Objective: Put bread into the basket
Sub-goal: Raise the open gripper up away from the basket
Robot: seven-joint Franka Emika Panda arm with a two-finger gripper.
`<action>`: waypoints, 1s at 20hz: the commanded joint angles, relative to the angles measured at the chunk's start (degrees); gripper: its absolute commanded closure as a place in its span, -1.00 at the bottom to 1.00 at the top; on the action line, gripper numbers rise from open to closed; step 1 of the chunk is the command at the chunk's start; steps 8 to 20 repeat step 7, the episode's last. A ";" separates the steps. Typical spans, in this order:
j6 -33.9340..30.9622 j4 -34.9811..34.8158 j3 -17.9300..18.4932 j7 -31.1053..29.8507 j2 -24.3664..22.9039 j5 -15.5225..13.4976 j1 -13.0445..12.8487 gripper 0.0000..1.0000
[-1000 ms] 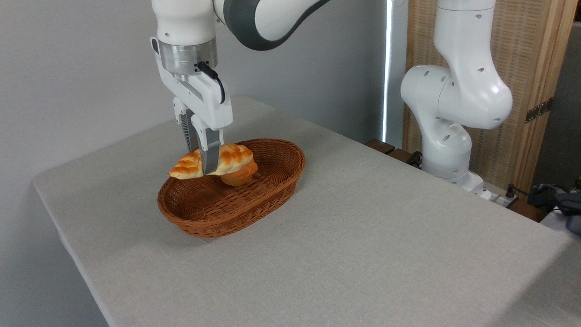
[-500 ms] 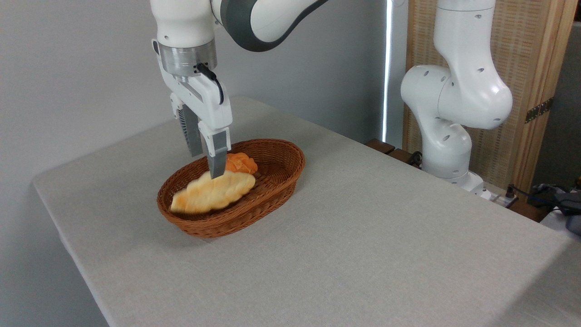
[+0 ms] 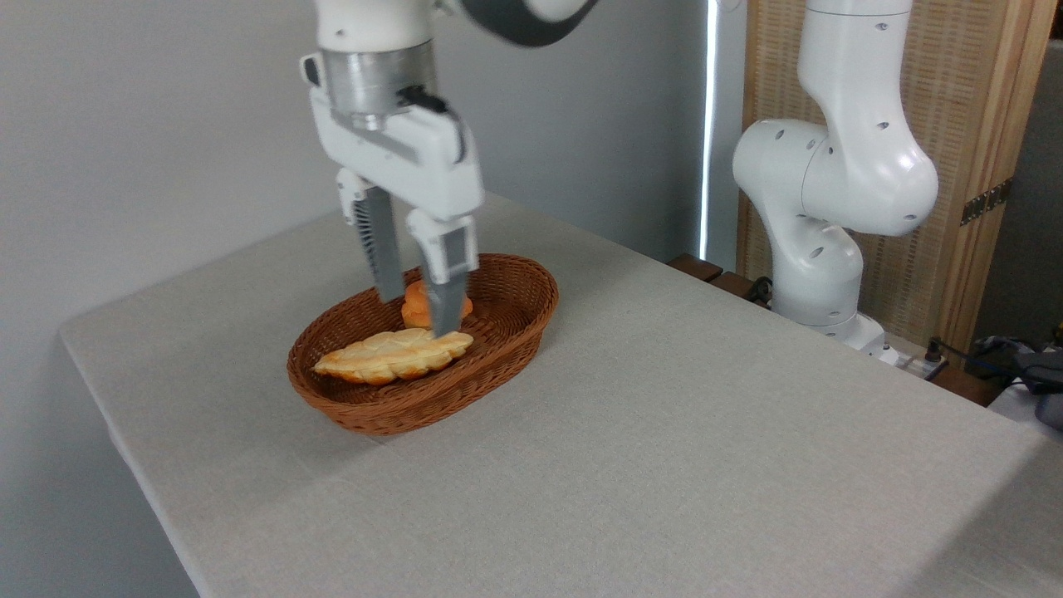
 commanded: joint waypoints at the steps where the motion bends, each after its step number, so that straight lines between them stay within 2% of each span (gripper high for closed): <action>1: -3.81 -0.37 4.65 3.54 -1.94 0.52 -0.27 -1.00; 5: -4.87 -0.37 7.82 5.30 -3.35 0.43 -0.27 -1.00; 6: -6.35 -0.37 7.82 5.22 -3.35 0.43 -0.18 -1.00; 20: -6.46 -0.37 7.56 5.05 -3.18 0.43 -0.18 -1.00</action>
